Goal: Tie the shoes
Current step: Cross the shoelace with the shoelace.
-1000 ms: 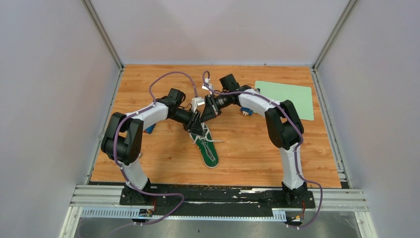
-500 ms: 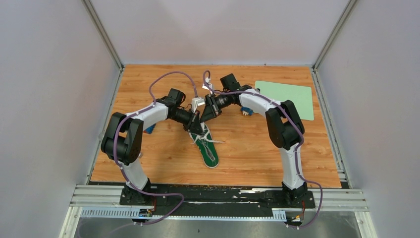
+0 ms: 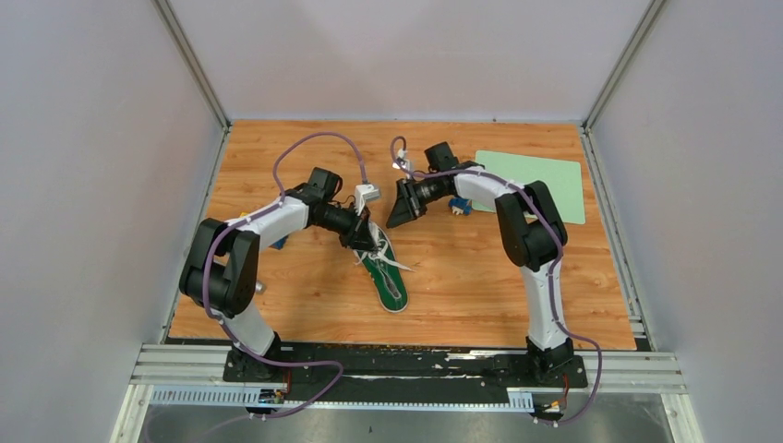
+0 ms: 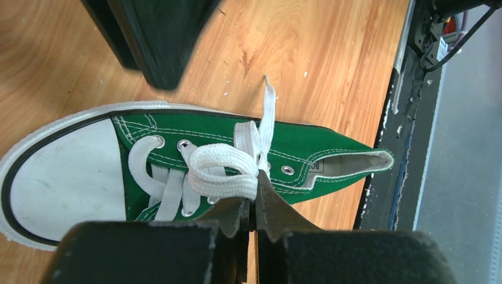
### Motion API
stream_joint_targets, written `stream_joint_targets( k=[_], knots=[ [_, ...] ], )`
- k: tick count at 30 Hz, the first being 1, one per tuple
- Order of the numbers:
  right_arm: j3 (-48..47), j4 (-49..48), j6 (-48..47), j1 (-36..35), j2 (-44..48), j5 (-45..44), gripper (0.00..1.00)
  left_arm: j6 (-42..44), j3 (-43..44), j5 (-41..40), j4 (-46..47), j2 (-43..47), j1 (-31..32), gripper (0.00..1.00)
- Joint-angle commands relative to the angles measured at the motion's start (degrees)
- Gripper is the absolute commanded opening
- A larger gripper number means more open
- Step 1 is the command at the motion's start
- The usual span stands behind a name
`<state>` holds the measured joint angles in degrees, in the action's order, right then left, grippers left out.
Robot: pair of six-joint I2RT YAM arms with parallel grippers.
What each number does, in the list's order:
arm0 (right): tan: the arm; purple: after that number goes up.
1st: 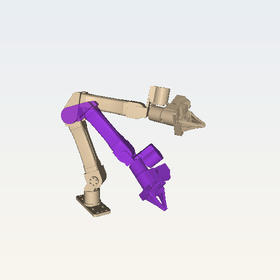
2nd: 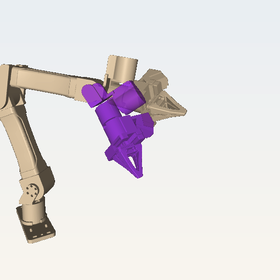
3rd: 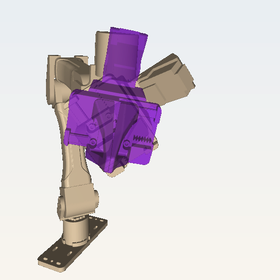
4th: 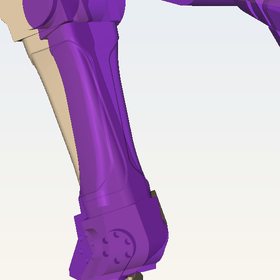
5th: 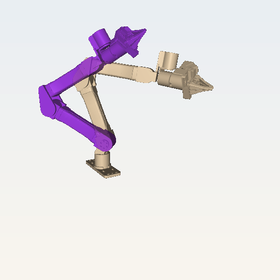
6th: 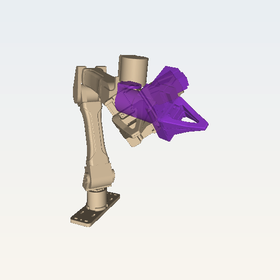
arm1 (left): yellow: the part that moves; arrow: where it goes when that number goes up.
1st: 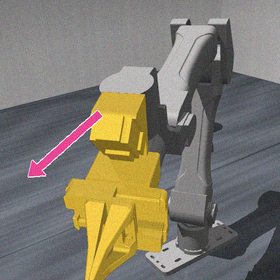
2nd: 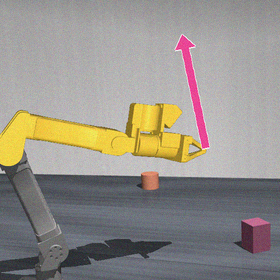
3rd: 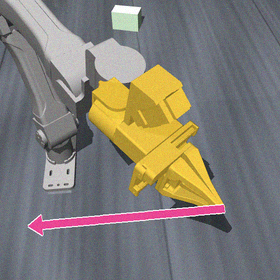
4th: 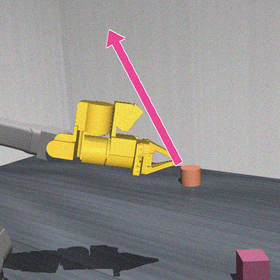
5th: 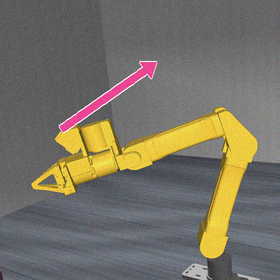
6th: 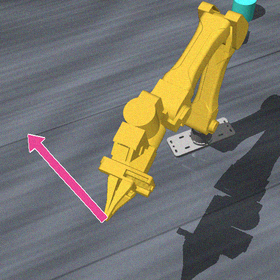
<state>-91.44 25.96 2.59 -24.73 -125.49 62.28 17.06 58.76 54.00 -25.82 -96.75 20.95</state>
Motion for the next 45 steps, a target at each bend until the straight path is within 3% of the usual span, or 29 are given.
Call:
stream_joint_targets(
  k=[1,15,26,39,45],
  knots=[
    [-0.4,-0.3,-6.0,-4.3,-0.5,-0.1,0.30,2.5,-0.7,-1.1,2.6,3.6,0.3,0.04],
    [3.3,5.2,-16.8,-5.9,2.5,5.8,0.30,-1.1,-4.6,-6.7,8.3,6.8,0.6,0.05],
    [1.5,5.4,-15.6,-6.8,1.1,7.3,0.31,-5.9,-5.9,-4.5,11.1,7.5,0.8,0.09],
    [0.9,5.5,-13.0,-6.7,0.2,12.7,0.32,-6.1,-6.3,-3.5,11.5,6.8,0.9,0.09],
    [0.0,5.3,-10.8,-6.5,-1.2,11.1,0.33,-5.7,-6.1,-1.5,11.0,6.7,1.1,0.09]
  ],
)
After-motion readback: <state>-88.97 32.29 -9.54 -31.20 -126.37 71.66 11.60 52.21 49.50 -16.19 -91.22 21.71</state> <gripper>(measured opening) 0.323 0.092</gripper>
